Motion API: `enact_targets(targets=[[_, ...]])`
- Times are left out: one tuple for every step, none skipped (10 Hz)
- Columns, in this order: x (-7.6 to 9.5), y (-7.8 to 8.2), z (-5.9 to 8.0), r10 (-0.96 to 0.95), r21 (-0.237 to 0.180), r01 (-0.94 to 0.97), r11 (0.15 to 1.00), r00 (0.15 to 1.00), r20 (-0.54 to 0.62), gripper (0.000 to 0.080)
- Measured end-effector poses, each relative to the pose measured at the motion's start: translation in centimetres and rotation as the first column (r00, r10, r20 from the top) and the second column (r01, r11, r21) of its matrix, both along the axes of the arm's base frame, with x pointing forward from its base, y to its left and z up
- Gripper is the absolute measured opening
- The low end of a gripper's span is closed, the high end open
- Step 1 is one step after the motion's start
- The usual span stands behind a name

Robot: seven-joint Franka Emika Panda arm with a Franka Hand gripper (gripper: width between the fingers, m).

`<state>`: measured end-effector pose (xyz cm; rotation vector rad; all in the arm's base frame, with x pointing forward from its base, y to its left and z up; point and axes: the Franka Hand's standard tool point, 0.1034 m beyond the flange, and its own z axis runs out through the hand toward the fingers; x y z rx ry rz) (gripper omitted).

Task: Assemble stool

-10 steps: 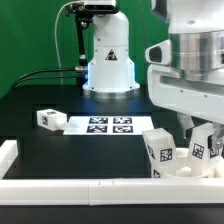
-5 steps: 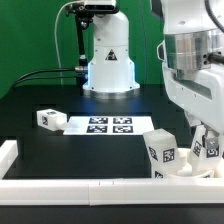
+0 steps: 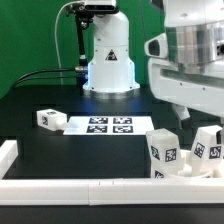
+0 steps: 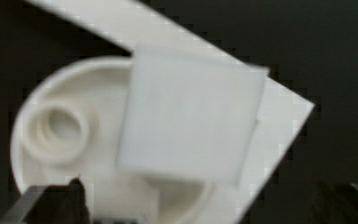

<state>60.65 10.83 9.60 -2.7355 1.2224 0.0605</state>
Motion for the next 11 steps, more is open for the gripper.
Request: enact_targets(targets=[[0.0, 0.4, 0.3, 0.128, 0.001, -0.128, 0.992, 0.991, 0.024, 0.0645], [-0.1, 0.3, 0.0, 0.127, 0.0, -0.127, 0.992, 0.992, 0.019, 0.0645], [-0.1, 0.2, 0.0, 0.193, -0.005, -0.193, 0.981, 0.981, 0.028, 0.0649], [-0.1, 0.2, 0.0, 0.239, -0.008, -0.239, 0.971, 0.97, 0.035, 0.0649], [-0.1, 0.2, 0.0, 0.308, -0.012, -0.308, 0.951, 0.95, 0.045, 0.0649], [0.0, 0.8, 0.3, 0.463, -0.049, -0.461, 0.886, 0.885, 0.053, 0.0649], [0.0, 1.4, 0.7, 0.66, -0.075, -0.656, 0.751, 0.747, 0.073, 0.0649], [-0.1, 1.3, 0.7, 0.772, -0.075, -0.769, 0.635, 0.631, 0.072, 0.0649], [-0.4, 1.4, 0.5, 0.813, -0.086, -0.809, 0.582, 0.579, 0.056, 0.0649], [-0.3, 1.3, 0.5, 0.846, -0.092, -0.841, 0.533, 0.53, 0.059, 0.0649], [-0.3, 1.1, 0.5, 0.869, -0.096, -0.863, 0.496, 0.492, 0.06, 0.0649]])
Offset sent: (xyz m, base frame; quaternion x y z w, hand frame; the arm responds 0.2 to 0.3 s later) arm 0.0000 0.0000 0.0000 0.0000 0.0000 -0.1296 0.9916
